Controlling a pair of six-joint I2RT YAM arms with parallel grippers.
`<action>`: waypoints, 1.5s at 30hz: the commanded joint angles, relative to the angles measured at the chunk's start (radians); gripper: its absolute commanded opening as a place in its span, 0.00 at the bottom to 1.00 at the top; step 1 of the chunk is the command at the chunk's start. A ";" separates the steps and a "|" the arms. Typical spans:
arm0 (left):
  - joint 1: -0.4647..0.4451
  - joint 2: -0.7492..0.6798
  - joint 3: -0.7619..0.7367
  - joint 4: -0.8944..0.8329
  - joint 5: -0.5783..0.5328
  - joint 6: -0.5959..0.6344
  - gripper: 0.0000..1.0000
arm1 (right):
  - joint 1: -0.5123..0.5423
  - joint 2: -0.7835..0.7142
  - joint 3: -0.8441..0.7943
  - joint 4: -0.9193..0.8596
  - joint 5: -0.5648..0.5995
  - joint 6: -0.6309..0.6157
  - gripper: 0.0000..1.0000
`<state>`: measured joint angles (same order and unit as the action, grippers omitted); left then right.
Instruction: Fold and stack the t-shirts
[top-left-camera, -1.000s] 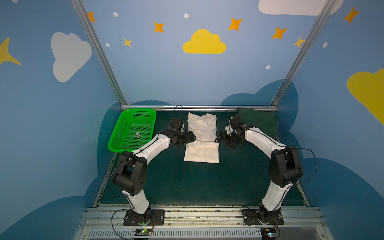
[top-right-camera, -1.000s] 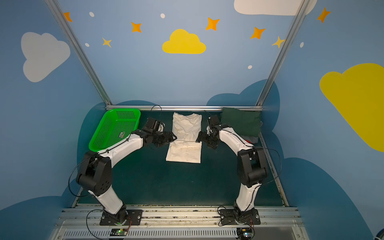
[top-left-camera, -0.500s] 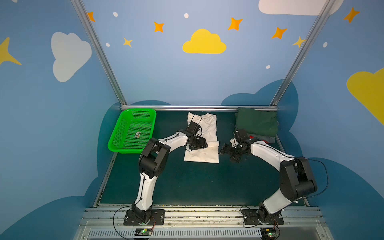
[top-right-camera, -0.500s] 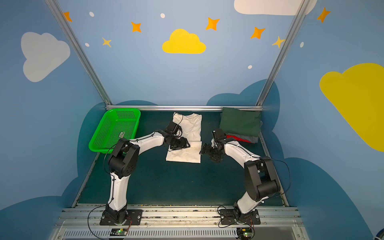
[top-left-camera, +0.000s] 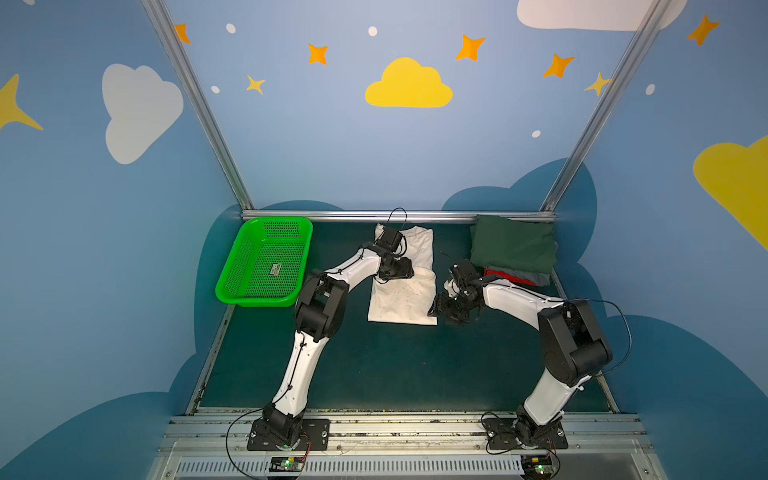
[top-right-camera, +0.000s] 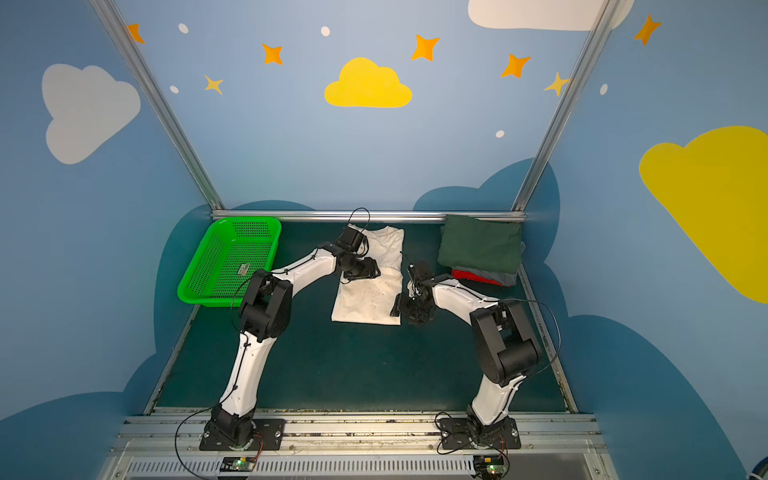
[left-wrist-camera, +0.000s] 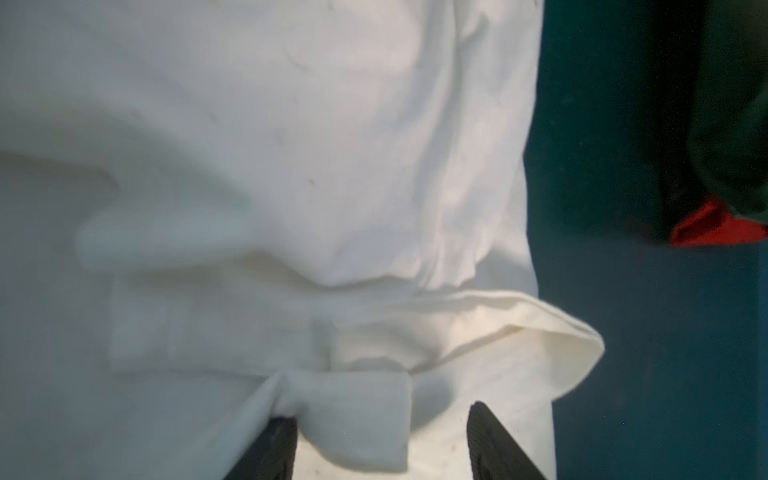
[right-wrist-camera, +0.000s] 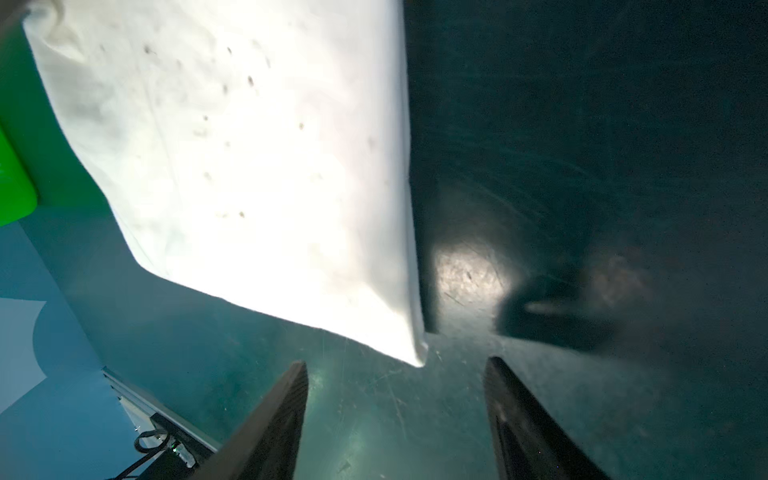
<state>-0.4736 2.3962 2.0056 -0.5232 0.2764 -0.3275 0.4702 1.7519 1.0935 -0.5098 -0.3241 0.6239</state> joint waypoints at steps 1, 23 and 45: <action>0.028 0.048 0.149 -0.072 -0.057 0.036 0.63 | 0.023 0.012 0.017 -0.012 0.008 -0.006 0.65; 0.056 -0.494 -0.370 0.104 -0.264 -0.084 1.00 | 0.042 -0.055 0.029 -0.078 0.112 -0.019 0.98; 0.044 -0.804 -1.086 0.304 -0.099 -0.291 1.00 | -0.039 0.463 0.639 -0.121 -0.024 -0.179 0.79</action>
<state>-0.4282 1.5757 0.9051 -0.2646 0.1452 -0.6113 0.4335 2.1971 1.6905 -0.6044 -0.2993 0.4591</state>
